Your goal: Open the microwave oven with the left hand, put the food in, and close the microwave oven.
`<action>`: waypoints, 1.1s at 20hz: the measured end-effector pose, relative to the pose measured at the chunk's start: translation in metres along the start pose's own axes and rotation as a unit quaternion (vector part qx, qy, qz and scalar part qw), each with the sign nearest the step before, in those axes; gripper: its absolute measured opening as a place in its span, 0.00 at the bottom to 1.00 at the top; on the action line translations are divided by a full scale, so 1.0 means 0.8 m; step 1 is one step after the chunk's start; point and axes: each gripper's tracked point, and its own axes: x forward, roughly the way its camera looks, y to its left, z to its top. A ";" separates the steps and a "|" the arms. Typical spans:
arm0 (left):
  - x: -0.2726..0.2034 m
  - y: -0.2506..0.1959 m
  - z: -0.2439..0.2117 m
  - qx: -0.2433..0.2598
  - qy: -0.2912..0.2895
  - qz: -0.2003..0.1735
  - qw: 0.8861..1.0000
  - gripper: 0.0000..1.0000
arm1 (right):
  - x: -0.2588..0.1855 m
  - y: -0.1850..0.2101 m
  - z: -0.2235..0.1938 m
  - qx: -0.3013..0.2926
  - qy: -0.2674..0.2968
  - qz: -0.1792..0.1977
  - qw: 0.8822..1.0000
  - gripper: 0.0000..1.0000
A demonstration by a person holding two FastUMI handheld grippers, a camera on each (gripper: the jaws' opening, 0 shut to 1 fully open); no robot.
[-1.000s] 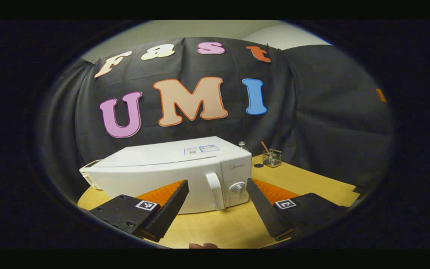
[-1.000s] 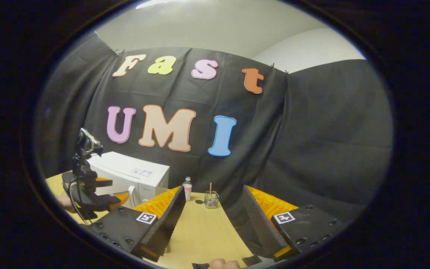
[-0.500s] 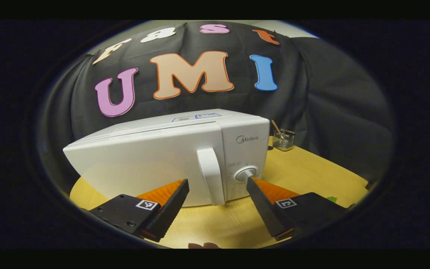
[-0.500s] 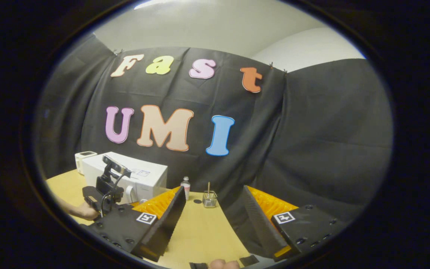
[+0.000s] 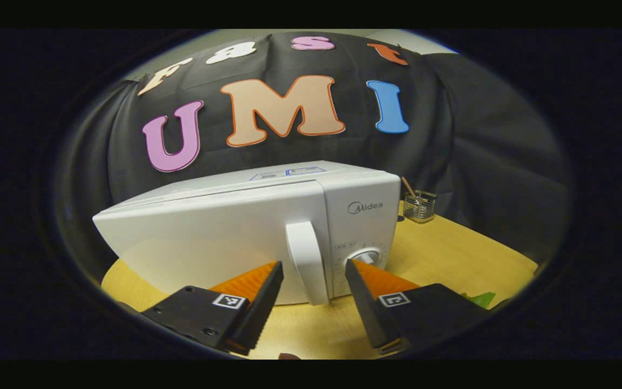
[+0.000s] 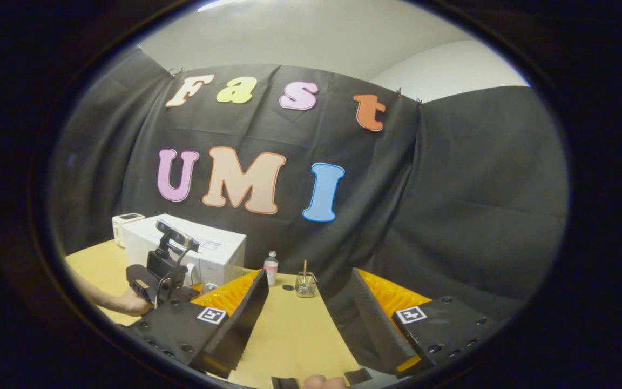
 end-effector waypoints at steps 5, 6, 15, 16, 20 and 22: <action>0.003 -0.003 0.001 -0.017 0.008 -0.007 1.000 0.28 | -0.002 -0.001 -0.001 0.005 0.002 0.006 1.000 0.96; 0.004 -0.004 0.002 -0.016 0.008 -0.014 1.000 0.22 | -0.003 -0.001 -0.002 0.005 0.003 0.007 1.000 0.97; -0.002 -0.004 -0.002 -0.024 0.020 -0.023 0.999 0.04 | -0.010 0.023 -0.003 0.011 -0.002 0.028 1.000 0.97; -0.003 -0.004 -0.003 -0.023 0.024 -0.028 0.999 0.05 | -0.011 0.026 -0.006 0.011 0.002 0.031 0.999 0.96; -0.078 -0.002 -0.021 -0.030 0.011 -0.047 0.998 0.05 | -0.013 0.033 -0.011 0.016 0.003 0.035 0.999 0.98; -0.116 0.006 -0.035 -0.025 0.005 -0.056 0.998 0.06 | -0.009 0.048 -0.018 0.027 0.009 0.046 0.999 0.97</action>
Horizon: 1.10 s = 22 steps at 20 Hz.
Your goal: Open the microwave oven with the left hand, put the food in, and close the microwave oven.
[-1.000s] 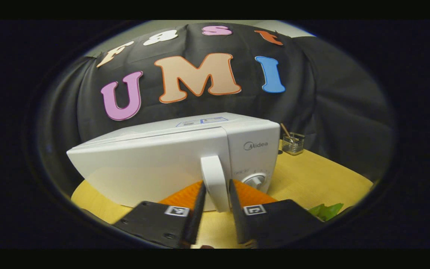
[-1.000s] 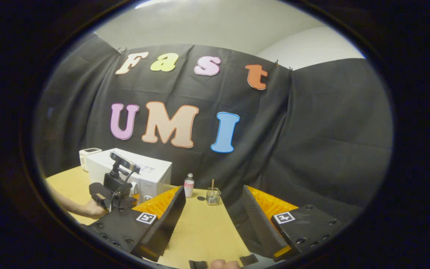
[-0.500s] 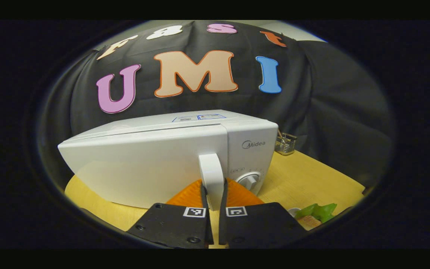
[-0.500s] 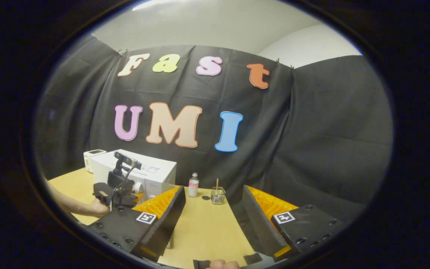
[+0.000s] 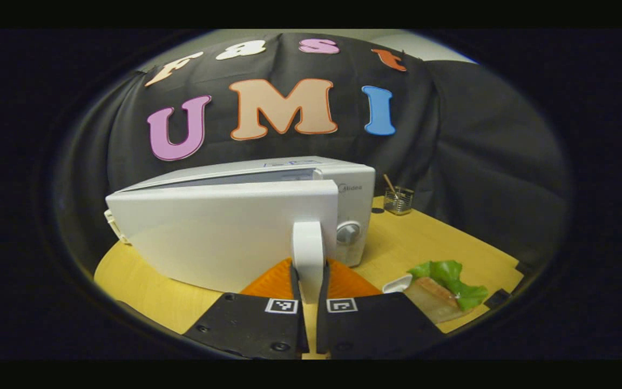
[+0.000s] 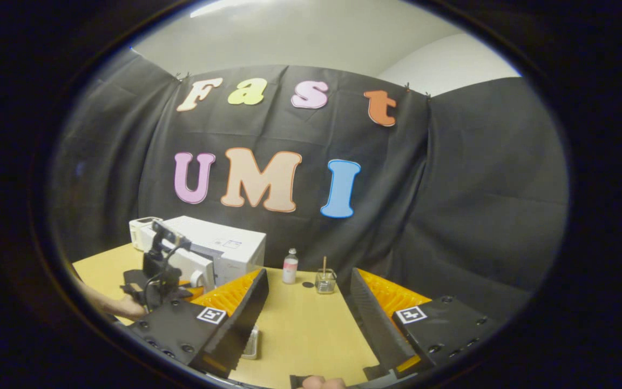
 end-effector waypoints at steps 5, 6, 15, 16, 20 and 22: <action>-0.102 0.037 -0.037 -0.048 0.017 0.004 0.999 0.05 | 0.020 0.042 0.001 0.001 -0.003 0.033 0.999 0.97; -0.120 0.049 -0.042 -0.036 0.015 0.012 0.999 0.05 | 0.023 0.053 0.001 0.002 -0.004 0.041 0.999 0.97; -0.219 0.147 -0.083 -0.069 0.043 0.086 0.993 0.05 | 0.032 0.160 -0.003 0.019 0.004 0.120 0.993 0.97; -0.229 0.161 -0.088 -0.076 0.046 0.099 0.991 0.05 | 0.032 0.170 -0.004 0.026 0.008 0.127 0.992 0.97; -0.264 0.229 -0.102 -0.081 0.048 0.154 0.984 0.04 | 0.041 0.189 -0.031 0.044 0.034 0.130 0.990 0.97; -0.271 0.248 -0.104 -0.122 0.041 0.147 0.981 0.04 | 0.052 0.192 -0.053 0.061 0.058 0.123 0.989 0.97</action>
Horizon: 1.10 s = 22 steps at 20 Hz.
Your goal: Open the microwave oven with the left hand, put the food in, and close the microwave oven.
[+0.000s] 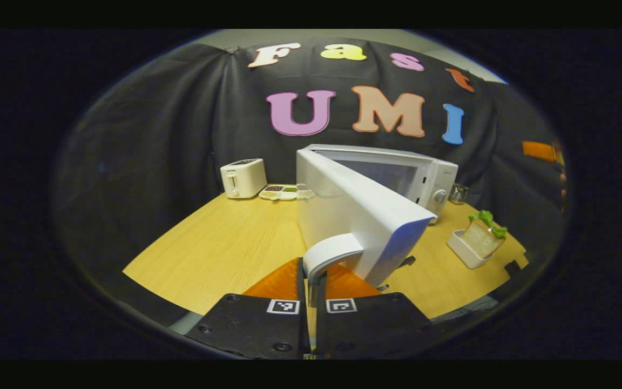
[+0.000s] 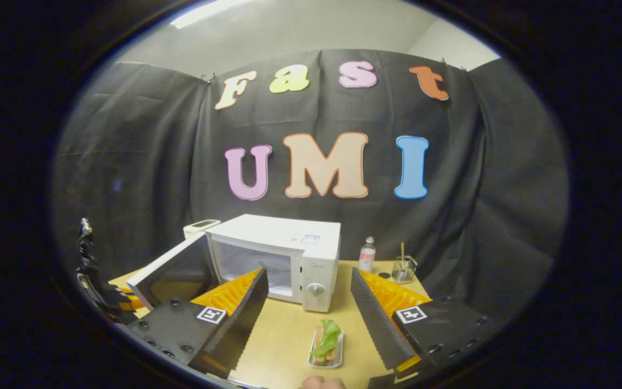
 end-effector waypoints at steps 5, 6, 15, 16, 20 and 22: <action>-0.002 0.025 -0.002 -0.008 0.003 -0.020 1.000 0.04 | 0.029 -0.016 -0.055 0.043 0.044 -0.042 0.997 0.97; -0.001 0.029 -0.002 -0.007 0.000 -0.026 1.000 0.05 | 0.034 -0.019 -0.067 0.048 0.051 -0.051 0.996 0.97; 0.003 0.049 -0.005 0.012 0.022 -0.075 0.997 0.10 | 0.080 -0.033 -0.229 0.010 0.197 -0.107 0.975 0.92; 0.004 0.051 -0.003 0.013 0.021 -0.077 0.997 0.05 | 0.079 -0.040 -0.243 0.003 0.207 -0.116 0.972 0.96; 0.003 0.054 -0.005 0.008 0.025 -0.079 0.996 0.10 | 0.065 -0.047 -0.289 -0.007 0.256 -0.128 0.958 0.96; 0.006 0.051 -0.008 0.006 0.030 -0.083 0.996 0.09 | 0.063 -0.050 -0.303 -0.012 0.272 -0.128 0.954 0.95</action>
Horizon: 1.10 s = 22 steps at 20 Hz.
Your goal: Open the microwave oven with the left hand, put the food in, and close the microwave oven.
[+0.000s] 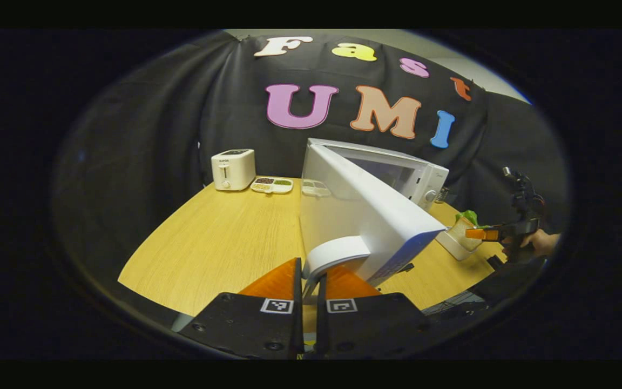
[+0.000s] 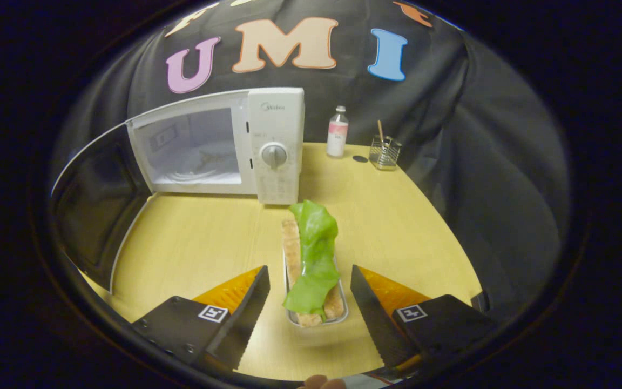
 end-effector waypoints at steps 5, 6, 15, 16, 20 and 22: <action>-0.002 0.009 -0.003 -0.014 0.001 0.016 1.000 0.22 | 0.014 0.006 -0.010 0.003 0.021 0.012 1.000 0.96; -0.002 0.013 -0.005 -0.019 0.005 0.024 1.000 0.32 | 0.014 0.004 -0.009 -0.005 0.021 0.008 1.000 0.95; -0.019 0.004 -0.001 -0.046 -0.012 0.038 0.998 0.96 | 0.019 0.019 -0.024 -0.011 0.052 0.048 0.997 0.42; -0.023 0.002 0.004 -0.046 -0.018 0.038 0.998 0.98 | 0.020 0.016 -0.022 -0.005 0.055 0.051 0.997 0.48; -0.043 -0.004 0.014 -0.016 -0.026 0.053 0.998 0.96 | 0.018 0.009 -0.021 -0.006 0.056 0.052 0.997 0.36; -0.058 -0.009 0.025 0.001 -0.045 0.062 0.997 0.96 | 0.013 0.009 -0.018 -0.008 0.050 0.055 0.997 0.31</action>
